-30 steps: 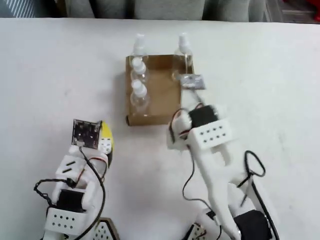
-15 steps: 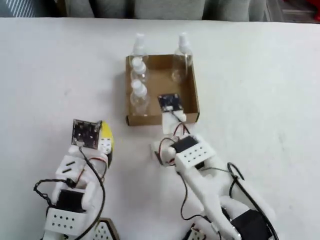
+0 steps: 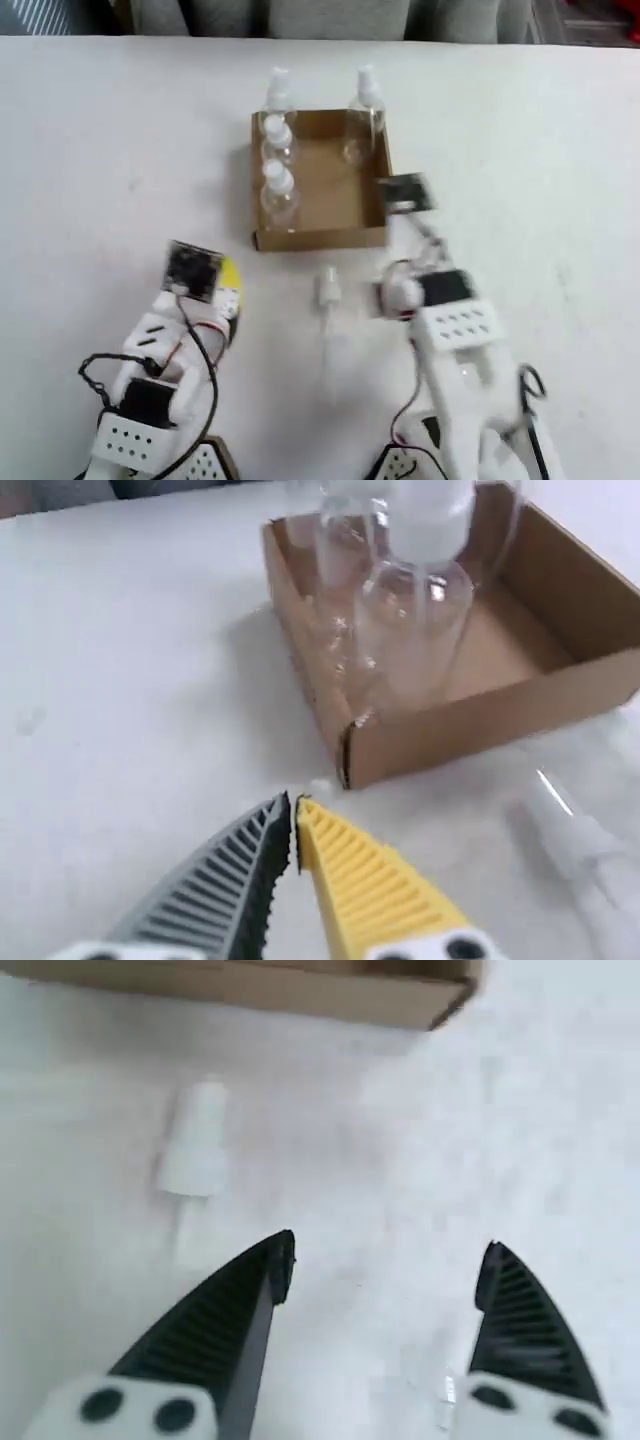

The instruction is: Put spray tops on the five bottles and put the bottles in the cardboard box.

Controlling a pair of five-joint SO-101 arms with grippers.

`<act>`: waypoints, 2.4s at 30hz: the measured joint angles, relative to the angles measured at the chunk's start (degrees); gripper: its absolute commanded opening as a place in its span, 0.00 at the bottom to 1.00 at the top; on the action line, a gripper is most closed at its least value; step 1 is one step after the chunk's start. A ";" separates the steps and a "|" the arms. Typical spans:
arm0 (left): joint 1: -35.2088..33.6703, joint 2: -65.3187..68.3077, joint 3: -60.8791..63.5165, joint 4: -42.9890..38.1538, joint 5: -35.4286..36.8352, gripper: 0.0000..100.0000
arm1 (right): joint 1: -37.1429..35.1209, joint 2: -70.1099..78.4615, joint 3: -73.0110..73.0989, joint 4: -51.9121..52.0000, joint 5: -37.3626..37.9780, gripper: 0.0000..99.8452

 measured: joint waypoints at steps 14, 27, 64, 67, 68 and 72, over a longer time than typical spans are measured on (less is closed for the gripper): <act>13.19 -0.09 -10.46 13.27 3.16 0.03 | 25.93 -15.82 5.36 8.62 17.14 0.18; 18.81 15.82 -20.57 13.27 9.49 0.14 | 32.44 -10.37 9.85 1.32 20.04 0.18; 23.38 98.11 -66.20 13.10 35.69 0.23 | 32.79 -10.02 11.78 0.26 20.13 0.18; 23.38 98.46 -66.64 13.10 35.69 0.23 | 32.79 -9.93 13.36 -1.58 20.13 0.18; 23.38 98.46 -66.64 13.10 35.69 0.23 | 32.79 -9.93 13.45 -1.76 20.13 0.18; 23.38 98.55 -66.64 13.10 35.69 0.23 | 32.79 -9.93 13.45 -2.11 20.13 0.18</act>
